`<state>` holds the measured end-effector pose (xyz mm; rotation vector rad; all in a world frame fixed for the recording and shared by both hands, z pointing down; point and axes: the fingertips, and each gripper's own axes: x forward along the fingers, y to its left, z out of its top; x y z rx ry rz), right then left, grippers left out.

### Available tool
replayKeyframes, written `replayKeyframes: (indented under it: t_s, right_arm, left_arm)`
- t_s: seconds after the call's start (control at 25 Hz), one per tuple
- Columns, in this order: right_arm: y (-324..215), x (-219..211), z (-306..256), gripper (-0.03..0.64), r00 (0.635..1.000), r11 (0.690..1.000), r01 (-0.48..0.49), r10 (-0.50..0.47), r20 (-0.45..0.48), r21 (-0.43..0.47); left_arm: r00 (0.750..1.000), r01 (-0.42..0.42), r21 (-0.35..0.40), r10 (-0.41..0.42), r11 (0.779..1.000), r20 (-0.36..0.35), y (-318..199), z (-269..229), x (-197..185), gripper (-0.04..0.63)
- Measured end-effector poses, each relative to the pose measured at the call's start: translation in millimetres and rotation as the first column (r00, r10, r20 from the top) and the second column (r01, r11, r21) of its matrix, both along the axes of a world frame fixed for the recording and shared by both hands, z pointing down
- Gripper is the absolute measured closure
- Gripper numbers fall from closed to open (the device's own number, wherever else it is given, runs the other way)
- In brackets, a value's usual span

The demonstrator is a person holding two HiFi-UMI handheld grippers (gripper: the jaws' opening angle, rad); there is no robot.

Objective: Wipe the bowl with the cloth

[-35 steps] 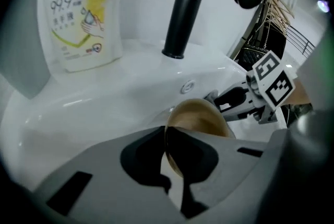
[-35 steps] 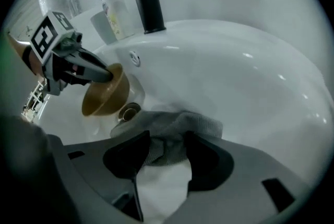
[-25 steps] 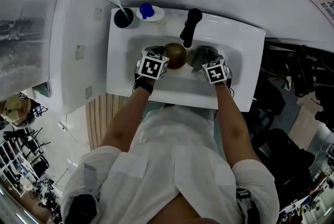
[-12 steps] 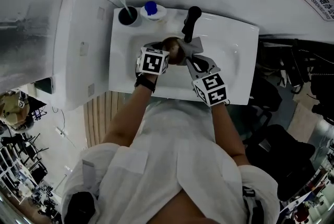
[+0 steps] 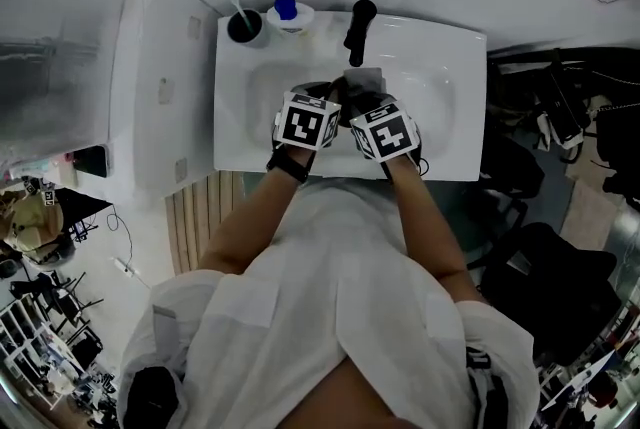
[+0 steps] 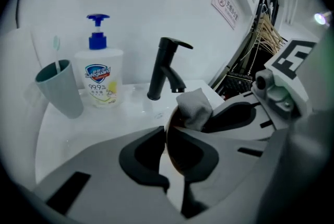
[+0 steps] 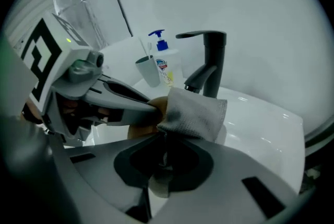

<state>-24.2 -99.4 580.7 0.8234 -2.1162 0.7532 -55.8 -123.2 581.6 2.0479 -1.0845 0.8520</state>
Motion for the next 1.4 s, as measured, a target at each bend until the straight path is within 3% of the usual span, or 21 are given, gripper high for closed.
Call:
replayKeyframes:
  t_s: [0.2, 0.28, 0.48, 0.68, 0.76, 1.04, 1.2, 1.4]
  right_arm:
    - [7, 16, 5, 0.572, 0.993, 1.000, -0.017, 0.020, -0.113, 0.025]
    - [8, 18, 4, 0.572, 0.993, 0.999, -0.017, 0.023, -0.116, 0.051]
    - [13, -1, -12, 0.574, 0.998, 0.995, 0.057, -0.060, 0.034, 0.083]
    - [41, -13, -26, 0.575, 0.964, 0.985, 0.169, -0.161, 0.210, -0.021]
    - [51, -9, -29, 0.575, 0.955, 0.978, 0.202, -0.184, 0.234, -0.055]
    - [39, 41, -27, 0.575, 0.993, 0.996, 0.085, -0.082, 0.087, -0.030]
    - [21, 69, -30, 0.575, 1.000, 0.999, -0.005, 0.004, 0.003, 0.049]
    - [4, 74, -39, 0.575, 0.996, 0.983, -0.021, 0.036, -0.079, 0.183]
  left_arm:
    - [0.997, -0.074, 0.015, 0.074, 0.997, -0.014, 18, -13, 22, 0.558]
    - [0.996, -0.084, 0.020, 0.084, 0.996, -0.026, 20, -18, 27, 0.552]
    - [0.997, -0.074, 0.024, 0.075, 0.997, -0.033, 18, -20, 28, 0.555]
    - [0.999, -0.034, 0.027, 0.034, 0.999, -0.027, 11, -19, 15, 0.565]
    - [1.000, -0.014, 0.033, 0.015, 0.999, -0.027, 7, -20, 7, 0.571]
    - [1.000, 0.004, 0.035, -0.004, 0.999, -0.013, 3, -21, -9, 0.569]
    - [1.000, -0.004, 0.029, 0.004, 1.000, -0.005, 5, -20, -10, 0.569]
    - [0.998, -0.056, 0.041, 0.055, 0.998, 0.026, 13, -19, 2, 0.569]
